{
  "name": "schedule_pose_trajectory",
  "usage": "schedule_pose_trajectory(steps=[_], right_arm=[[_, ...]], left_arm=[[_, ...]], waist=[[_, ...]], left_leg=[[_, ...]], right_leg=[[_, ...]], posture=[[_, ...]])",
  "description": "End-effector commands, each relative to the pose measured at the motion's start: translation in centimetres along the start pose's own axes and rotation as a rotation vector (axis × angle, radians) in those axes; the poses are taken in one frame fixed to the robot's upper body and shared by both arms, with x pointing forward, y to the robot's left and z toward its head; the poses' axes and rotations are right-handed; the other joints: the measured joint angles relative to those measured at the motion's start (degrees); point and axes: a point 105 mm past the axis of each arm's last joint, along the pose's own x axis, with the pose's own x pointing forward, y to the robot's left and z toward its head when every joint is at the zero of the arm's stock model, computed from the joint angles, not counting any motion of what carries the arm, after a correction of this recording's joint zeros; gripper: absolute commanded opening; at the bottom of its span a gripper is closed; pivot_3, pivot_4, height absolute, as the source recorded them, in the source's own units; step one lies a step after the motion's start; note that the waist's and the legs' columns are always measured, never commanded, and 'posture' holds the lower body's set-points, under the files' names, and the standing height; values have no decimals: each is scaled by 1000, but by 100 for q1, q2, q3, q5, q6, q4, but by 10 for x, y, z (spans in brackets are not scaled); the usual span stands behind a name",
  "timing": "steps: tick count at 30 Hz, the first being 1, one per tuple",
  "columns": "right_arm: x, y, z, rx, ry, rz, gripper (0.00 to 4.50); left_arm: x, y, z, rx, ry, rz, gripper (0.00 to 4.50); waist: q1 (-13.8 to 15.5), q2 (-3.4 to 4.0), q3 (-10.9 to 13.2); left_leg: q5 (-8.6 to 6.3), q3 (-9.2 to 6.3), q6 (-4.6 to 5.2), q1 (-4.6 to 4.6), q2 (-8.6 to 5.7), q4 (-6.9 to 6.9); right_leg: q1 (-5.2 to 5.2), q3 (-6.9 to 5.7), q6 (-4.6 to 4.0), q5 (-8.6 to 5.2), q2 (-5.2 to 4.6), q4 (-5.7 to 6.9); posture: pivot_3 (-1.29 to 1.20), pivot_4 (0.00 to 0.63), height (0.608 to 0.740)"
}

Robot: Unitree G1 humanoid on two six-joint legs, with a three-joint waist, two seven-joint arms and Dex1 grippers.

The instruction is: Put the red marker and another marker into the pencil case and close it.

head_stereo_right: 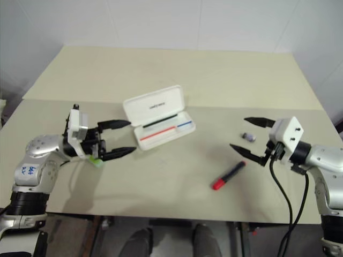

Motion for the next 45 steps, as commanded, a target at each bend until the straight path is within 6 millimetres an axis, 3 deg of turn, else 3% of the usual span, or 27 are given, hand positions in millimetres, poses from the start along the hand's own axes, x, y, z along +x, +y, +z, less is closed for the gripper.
schedule_pose_trajectory(steps=[1, 6, 11, 18, 24, 29, 36, 45], right_arm=[[5, 0, 10, -19, -48, 8, 4500], [16, 7, 8, -2, -75, 38, 4500], [28, 10, 9, 7, -107, 45, 4500], [45, 20, 19, 16, -171, 35, 4500], [47, 26, 28, 10, -192, 45, 4500], [50, 37, 32, 6, -197, 94, 4500], [54, 39, 40, -3, -219, 90, 4500], [53, 38, 46, -17, -231, 77, 4500]], left_arm=[[-3, 0, 13, 52, -3, -4, 4483], [-3, 8, 13, 73, 25, 17, 4483], [3, 4, 16, 84, 34, 0, 4483], [14, -4, -10, 66, 90, -7, 2202], [41, -17, -36, 78, 163, -41, 2202], [52, -11, -47, 79, 233, -26, 2202], [55, 3, -48, 91, 255, 37, 2202], [54, -3, -60, 29, 312, 2, 2202]], waist=[[-2, 0, 0], [-13, 0, 0], [-5, 0, 0], [-4, 1, 0], [14, 0, 0], [7, 0, 0], [-2, 0, 0], [2, 0, 0]], left_leg=[[0, 0, 0, 0, 0, 0], [0, 1, 0, 2, 1, 0], [0, 1, -1, 1, 1, 0], [0, 1, -1, 1, 2, -1], [1, 2, -1, 0, 2, 0], [0, 1, -1, 0, 2, 1], [0, 1, -1, 0, 2, 1], [0, 2, -1, -1, 2, 0]], right_leg=[[0, 0, 0, 0, 0, 0], [0, 0, 0, 0, 1, 3], [0, 0, 0, 0, 0, 1], [-1, 0, 0, 0, 0, 2], [-1, 0, 0, 0, 1, 2], [-2, 0, 1, 0, 2, 3], [-2, 0, 1, 0, 2, 4], [-2, 0, 1, 0, 1, 2]], posture=[[0, 150, 740], [0, 150, 740], [0, 150, 740], [0, 150, 740], [0, 150, 740], [0, 150, 740], [0, 150, 740], [0, 150, 740]])
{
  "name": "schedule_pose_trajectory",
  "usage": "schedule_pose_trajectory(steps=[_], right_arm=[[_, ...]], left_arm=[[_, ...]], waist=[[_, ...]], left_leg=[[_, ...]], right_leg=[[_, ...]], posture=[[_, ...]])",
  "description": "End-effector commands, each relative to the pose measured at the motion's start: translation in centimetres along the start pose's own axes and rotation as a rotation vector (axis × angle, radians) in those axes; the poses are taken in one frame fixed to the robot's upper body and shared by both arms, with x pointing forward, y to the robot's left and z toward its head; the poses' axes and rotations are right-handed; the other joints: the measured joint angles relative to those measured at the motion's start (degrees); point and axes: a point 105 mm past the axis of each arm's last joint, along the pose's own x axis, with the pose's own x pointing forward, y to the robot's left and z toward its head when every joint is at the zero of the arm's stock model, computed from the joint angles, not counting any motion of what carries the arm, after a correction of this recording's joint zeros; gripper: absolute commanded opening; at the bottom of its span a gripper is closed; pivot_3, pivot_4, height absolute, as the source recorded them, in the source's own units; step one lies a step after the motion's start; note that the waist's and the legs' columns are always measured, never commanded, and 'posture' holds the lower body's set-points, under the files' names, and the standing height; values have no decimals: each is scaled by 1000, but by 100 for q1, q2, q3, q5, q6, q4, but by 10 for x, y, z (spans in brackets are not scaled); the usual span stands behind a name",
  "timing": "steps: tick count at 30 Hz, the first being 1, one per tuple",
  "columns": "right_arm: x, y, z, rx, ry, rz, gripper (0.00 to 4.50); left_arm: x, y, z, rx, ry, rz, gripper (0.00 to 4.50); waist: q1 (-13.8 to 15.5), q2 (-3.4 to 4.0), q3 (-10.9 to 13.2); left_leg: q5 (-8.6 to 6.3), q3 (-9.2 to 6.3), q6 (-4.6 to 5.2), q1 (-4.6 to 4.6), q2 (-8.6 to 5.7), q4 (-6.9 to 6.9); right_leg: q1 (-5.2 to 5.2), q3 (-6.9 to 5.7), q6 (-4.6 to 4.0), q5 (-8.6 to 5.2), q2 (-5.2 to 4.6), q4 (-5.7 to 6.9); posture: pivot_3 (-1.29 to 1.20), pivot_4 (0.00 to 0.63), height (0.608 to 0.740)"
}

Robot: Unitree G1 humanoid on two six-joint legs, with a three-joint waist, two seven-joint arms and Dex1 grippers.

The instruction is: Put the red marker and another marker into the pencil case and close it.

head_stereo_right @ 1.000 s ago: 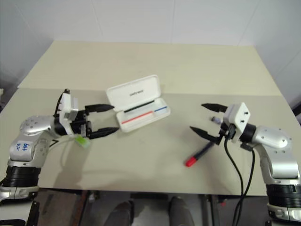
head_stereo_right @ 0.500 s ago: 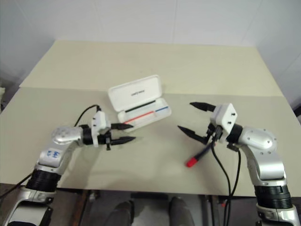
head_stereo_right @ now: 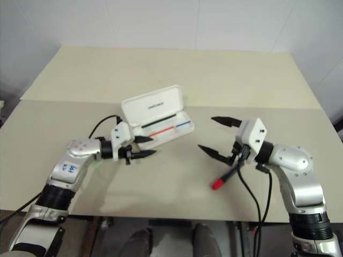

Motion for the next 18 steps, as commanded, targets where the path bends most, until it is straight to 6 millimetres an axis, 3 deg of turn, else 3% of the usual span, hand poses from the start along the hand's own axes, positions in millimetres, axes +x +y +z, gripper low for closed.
schedule_pose_trajectory(steps=[1, 11, 14, 18], right_arm=[[2, -1, 17, -37, -52, -13, 4500], [1, -6, 25, -64, -62, -33, 4500], [1, -7, 25, -66, -62, -35, 4500], [2, -7, 26, -69, -66, -38, 4500]], left_arm=[[1, -2, -8, -22, 53, -20, 2202], [3, 8, -18, -108, 126, 5, 2202], [4, 9, -17, -105, 130, -9, 1657], [7, 8, -11, -95, 132, -47, 337]], waist=[[0, 0, 0], [-8, 0, -1], [-10, 0, -1], [-2, 0, 0]], left_leg=[[0, 0, 0, 0, 0, 0], [1, 0, 0, 5, 0, 2], [1, 0, 0, 6, 0, 1], [1, 0, -1, 4, 0, 1]], right_leg=[[0, 0, 0, 0, 0, 1], [0, 0, 0, 0, 1, 8], [0, 0, 0, 0, 1, 8], [0, 0, 0, 0, 0, 7]], posture=[[0, 150, 740], [0, 150, 740], [0, 150, 740], [0, 150, 740]])
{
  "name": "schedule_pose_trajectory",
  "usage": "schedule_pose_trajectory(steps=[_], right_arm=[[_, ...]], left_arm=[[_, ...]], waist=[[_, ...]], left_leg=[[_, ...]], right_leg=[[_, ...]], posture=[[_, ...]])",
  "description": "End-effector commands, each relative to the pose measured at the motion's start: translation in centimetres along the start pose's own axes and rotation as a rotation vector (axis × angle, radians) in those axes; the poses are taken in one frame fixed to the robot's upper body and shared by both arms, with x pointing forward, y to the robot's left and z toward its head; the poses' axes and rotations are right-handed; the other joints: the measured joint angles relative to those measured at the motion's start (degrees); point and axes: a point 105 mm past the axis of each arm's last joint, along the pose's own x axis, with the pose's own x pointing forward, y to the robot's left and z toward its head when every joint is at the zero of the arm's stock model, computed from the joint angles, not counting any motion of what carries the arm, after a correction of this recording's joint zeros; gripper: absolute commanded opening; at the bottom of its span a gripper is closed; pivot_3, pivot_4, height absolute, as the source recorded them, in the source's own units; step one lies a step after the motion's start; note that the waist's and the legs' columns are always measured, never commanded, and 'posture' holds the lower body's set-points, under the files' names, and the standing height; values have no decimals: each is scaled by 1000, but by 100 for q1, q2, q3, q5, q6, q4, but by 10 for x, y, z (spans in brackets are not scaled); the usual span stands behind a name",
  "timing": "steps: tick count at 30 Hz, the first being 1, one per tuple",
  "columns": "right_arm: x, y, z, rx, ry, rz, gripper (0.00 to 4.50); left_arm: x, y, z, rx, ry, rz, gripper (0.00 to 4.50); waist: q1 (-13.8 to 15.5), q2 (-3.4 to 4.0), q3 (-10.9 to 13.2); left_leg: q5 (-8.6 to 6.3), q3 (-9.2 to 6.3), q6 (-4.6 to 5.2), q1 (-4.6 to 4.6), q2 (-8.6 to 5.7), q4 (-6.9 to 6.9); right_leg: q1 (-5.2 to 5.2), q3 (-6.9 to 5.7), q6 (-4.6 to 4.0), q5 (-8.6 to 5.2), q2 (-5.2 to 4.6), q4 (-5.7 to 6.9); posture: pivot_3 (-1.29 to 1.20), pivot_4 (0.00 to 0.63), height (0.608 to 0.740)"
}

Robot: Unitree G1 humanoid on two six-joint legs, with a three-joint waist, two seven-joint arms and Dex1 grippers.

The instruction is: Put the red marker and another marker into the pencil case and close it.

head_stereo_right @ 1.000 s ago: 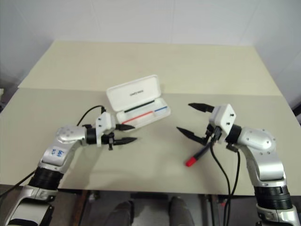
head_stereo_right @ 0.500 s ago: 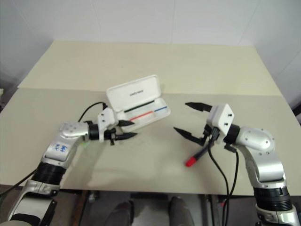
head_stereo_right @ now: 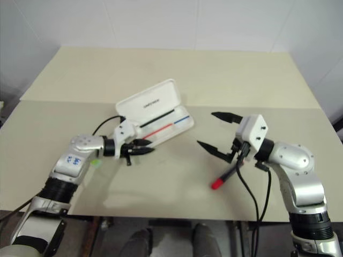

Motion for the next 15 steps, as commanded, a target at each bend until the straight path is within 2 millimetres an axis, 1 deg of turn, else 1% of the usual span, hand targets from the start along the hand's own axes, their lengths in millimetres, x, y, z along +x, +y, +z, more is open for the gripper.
schedule_pose_trajectory(steps=[1, 5, 8, 13, 15], right_arm=[[0, -3, 17, -53, -48, -8, 4500], [0, -5, 18, -55, -51, -6, 4500], [2, -6, 18, -58, -54, -4, 4500], [2, -6, 17, -53, -48, 12, 4500], [1, -6, 16, -52, -43, 14, 4500]], left_arm=[[1, -2, 0, 8, 23, -38, 26], [1, -5, 3, 25, 31, -65, 26], [-1, -11, 5, 42, 46, -118, 26], [-6, -22, 26, 109, -5, -201, 26], [-9, -27, 31, 127, -10, -231, 26]], waist=[[3, 0, 0], [3, 0, 0], [-3, 0, 0], [2, 0, 0], [3, 0, 0]], left_leg=[[0, 0, 0, 0, 0, 0], [0, 0, 0, 0, 0, 0], [0, 0, 0, 0, 0, 0], [-1, 0, 0, -5, 0, -3], [-1, 0, 1, -8, 0, -3]], right_leg=[[0, 0, 0, 0, 0, 0], [0, 0, 0, 0, 0, 0], [0, 0, 0, 0, 0, -1], [0, 0, 3, -4, 0, -6], [-1, 0, 3, -4, 0, -9]], posture=[[0, 150, 740], [0, 150, 740], [0, 150, 740], [0, 150, 740], [0, 150, 740]])
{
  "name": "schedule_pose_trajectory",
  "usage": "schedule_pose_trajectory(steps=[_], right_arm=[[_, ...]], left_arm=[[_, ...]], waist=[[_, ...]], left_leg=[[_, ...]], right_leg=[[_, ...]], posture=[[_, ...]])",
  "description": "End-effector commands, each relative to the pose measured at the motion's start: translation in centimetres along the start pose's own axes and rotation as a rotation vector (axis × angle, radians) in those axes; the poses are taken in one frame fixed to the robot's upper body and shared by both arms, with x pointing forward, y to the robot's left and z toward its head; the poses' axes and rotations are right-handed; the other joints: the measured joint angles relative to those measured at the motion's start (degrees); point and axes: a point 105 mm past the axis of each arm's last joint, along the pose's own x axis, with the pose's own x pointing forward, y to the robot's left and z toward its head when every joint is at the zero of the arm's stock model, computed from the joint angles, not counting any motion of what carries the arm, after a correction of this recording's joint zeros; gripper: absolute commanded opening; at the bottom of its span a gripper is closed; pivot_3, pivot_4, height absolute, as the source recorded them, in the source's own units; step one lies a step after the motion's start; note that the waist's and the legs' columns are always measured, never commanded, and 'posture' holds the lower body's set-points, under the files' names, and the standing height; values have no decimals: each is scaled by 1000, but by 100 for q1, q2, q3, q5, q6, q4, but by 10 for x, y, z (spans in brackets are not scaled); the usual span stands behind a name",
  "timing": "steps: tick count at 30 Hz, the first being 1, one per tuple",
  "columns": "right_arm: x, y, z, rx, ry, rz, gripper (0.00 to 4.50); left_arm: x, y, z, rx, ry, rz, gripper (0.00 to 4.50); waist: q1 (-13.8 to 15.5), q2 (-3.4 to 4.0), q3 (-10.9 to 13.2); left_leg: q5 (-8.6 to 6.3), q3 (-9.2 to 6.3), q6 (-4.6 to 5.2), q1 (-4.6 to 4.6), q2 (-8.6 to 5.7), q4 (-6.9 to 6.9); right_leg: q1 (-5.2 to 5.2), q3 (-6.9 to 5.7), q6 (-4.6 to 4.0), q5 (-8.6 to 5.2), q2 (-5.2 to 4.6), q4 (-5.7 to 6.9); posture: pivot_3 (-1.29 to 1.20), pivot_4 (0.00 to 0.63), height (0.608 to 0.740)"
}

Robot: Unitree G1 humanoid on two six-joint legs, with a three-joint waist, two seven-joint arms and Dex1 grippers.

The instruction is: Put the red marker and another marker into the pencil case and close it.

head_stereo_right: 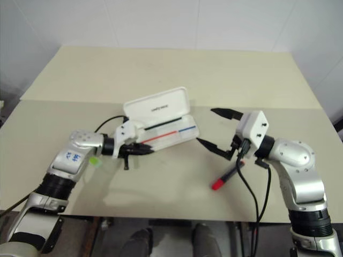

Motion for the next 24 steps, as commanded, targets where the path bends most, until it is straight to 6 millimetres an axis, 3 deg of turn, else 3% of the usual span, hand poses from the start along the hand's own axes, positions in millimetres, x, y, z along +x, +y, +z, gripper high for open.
schedule_pose_trajectory(steps=[1, 7, 10, 18, 24], right_arm=[[-1, -3, 11, -37, -25, 7, 4500], [-2, -2, 9, -29, -21, 12, 4500], [-2, -1, 9, -24, -23, 15, 4500], [-3, -1, 11, -24, -23, 14, 4500], [-2, 0, 10, -22, -27, 12, 4500]], left_arm=[[-4, -12, 20, 75, -36, -70, 26], [-10, -35, 20, 149, -5, -165, 26], [-14, -45, 9, 157, 24, -198, 26], [-20, -54, -16, 159, 86, -210, 26], [-13, -53, -14, 187, 68, -227, 26]], waist=[[3, 0, 0], [-4, 0, 0], [-19, 0, 0], [-3, 0, 0], [-1, 0, 0]], left_leg=[[0, 0, 0, 0, 0, 0], [0, 0, 0, -1, 0, 0], [-1, 0, 1, 1, 0, 0], [-1, 0, 2, 1, 1, 1], [-2, 0, 3, 1, 1, 0]], right_leg=[[0, 0, 0, 0, 0, 0], [0, 0, 0, -1, 0, -1], [-1, 0, -1, -1, 1, 1], [-1, 0, -3, -2, 0, 2], [-1, 0, -3, -2, 0, 1]], posture=[[0, 150, 740], [0, 150, 740], [0, 150, 740], [0, 150, 740], [0, 150, 740]])
